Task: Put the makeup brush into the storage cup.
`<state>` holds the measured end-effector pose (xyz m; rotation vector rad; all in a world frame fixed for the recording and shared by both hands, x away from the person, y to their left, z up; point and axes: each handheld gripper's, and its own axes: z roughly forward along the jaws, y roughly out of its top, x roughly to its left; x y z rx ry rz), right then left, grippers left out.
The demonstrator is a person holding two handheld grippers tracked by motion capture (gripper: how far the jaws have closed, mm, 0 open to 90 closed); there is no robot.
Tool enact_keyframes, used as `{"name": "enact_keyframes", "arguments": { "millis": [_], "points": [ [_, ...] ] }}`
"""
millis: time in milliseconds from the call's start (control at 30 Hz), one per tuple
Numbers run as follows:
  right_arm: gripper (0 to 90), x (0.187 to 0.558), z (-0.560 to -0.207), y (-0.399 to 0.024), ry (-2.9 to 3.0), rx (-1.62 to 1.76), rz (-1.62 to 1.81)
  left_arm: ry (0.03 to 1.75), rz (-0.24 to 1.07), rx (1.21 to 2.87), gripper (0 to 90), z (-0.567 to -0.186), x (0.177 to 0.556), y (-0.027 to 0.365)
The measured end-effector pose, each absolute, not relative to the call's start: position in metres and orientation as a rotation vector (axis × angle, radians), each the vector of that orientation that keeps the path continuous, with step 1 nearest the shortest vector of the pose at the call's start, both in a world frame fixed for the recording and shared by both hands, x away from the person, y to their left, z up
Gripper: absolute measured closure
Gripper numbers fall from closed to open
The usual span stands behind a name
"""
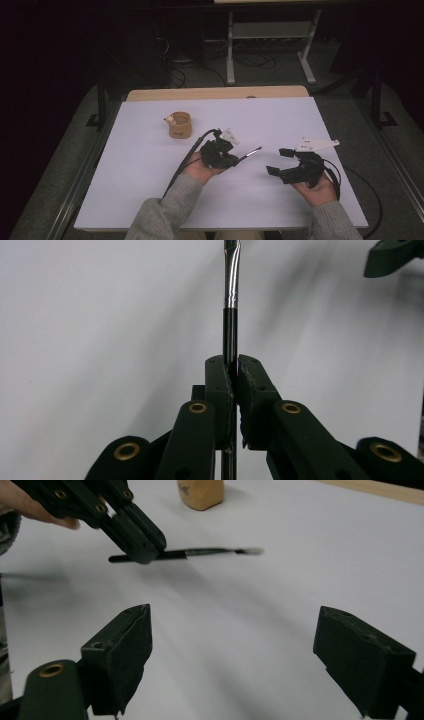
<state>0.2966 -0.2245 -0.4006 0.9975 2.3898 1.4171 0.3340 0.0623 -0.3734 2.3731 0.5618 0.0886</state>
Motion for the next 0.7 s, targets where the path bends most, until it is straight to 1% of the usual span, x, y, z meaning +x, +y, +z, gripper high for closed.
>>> {"name": "enact_keyframes", "arguments": {
  "millis": [33, 67, 133, 233, 500, 600, 700],
  "points": [
    [14.7, 0.297, -0.401, -0.224, 2.390, 0.998, 1.417, 0.562, 0.089, 2.373, 84.2, -0.373, 0.334, 0.062],
    [14.7, 0.299, -0.401, -0.220, 2.417, 0.990, 1.418, 0.546, 0.091, 2.360, 84.2, -0.371, 0.331, 0.074],
    [15.2, 0.301, -0.400, -0.216, 2.441, 0.977, 1.435, 0.547, 0.089, 2.347, 84.2, -0.370, 0.330, 0.079],
    [15.8, 0.305, -0.396, -0.208, 2.484, 0.950, 1.456, 0.505, 0.085, 2.298, 84.1, -0.363, 0.324, 0.098],
    [18.2, 0.316, -0.369, -0.189, 2.558, 0.836, 1.486, 0.450, 0.061, 2.213, 84.1, -0.353, 0.316, 0.124],
    [20.0, 0.321, -0.356, -0.174, 2.592, 0.767, 1.523, 0.424, 0.047, 2.185, 84.1, -0.350, 0.312, 0.134],
    [21.9, 0.323, -0.354, -0.163, 2.632, 0.714, 1.535, 0.400, 0.027, 2.155, 84.1, -0.351, 0.309, 0.140]
  ]
}}
